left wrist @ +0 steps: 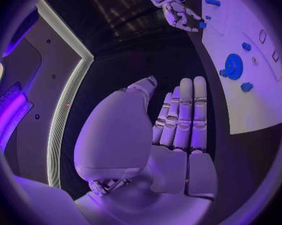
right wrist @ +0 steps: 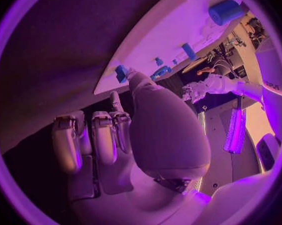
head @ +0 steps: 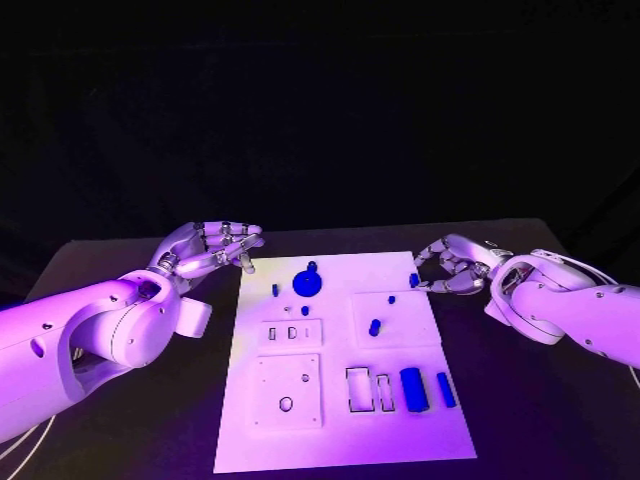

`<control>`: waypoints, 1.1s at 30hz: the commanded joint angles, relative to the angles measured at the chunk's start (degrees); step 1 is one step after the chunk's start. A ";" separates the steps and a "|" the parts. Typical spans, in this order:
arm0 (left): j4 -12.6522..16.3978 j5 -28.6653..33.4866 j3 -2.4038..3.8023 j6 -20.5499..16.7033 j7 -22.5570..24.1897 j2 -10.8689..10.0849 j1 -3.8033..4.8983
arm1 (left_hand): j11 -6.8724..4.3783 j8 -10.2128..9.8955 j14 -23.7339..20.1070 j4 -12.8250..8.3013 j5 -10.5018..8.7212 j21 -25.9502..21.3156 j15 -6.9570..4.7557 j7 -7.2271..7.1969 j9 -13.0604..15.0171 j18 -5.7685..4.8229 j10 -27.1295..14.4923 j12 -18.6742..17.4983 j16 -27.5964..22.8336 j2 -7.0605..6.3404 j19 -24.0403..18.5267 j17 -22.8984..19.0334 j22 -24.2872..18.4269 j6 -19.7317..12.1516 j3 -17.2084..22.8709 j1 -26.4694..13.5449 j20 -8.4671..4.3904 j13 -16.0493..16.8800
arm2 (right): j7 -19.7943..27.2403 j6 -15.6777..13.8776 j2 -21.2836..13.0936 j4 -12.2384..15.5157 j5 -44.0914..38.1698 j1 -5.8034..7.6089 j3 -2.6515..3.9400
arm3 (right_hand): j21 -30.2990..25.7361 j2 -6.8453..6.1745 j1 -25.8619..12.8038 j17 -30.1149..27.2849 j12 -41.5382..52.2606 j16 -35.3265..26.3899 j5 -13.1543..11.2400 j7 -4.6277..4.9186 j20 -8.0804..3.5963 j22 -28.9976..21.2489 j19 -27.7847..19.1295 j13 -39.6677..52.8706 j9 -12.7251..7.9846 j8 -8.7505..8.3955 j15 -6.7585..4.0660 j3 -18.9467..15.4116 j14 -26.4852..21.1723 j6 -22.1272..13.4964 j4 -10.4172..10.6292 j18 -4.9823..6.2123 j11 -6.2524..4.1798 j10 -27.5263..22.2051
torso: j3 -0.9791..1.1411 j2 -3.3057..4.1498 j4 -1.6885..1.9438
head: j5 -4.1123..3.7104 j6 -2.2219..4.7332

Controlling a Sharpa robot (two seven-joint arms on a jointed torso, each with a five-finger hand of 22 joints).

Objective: Assemble the parts on the task board

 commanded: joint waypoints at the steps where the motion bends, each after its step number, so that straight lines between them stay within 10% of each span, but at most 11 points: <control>1: 0.00 -0.20 0.02 1.13 0.89 0.15 -0.03 | 0.06 -0.36 -0.32 0.06 -0.16 0.37 -0.02 0.82 0.09 0.26 -0.23 -0.24 0.31 -0.29 -0.30 -0.05 0.08 -0.36 0.20 0.29 -0.08 0.08 | 1.24 1.34 0.46 -0.49 0.48 -0.36 0.00 | 0.26 0.36 0.87 13.52 -0.19 0.01 0.66 0.17 0.49 15.10 6.00 13.14 -0.04 -0.21 0.39 -0.32 5.62 -0.22 0.05 -0.39 0.37 4.04 | 0.02 0.07 0.13 | -0.06 -0.09; 33: -0.13 -0.30 0.01 1.04 0.49 -0.05 -0.04 | 0.08 -0.37 -0.39 0.02 -0.12 0.60 -0.02 0.84 0.11 0.28 -0.26 -0.25 0.36 -0.17 -0.51 -0.12 0.22 -0.39 0.38 0.38 -0.06 0.08 | 0.21 2.21 2.56 -2.24 0.65 -1.24 0.01 | 0.26 2.79 1.90 14.07 1.24 0.14 0.22 -1.53 -1.17 15.10 6.00 14.75 0.38 2.31 -1.56 4.93 5.75 5.64 0.66 -0.39 -1.09 5.64 | -0.11 -0.07 -0.03 | -0.09 -0.47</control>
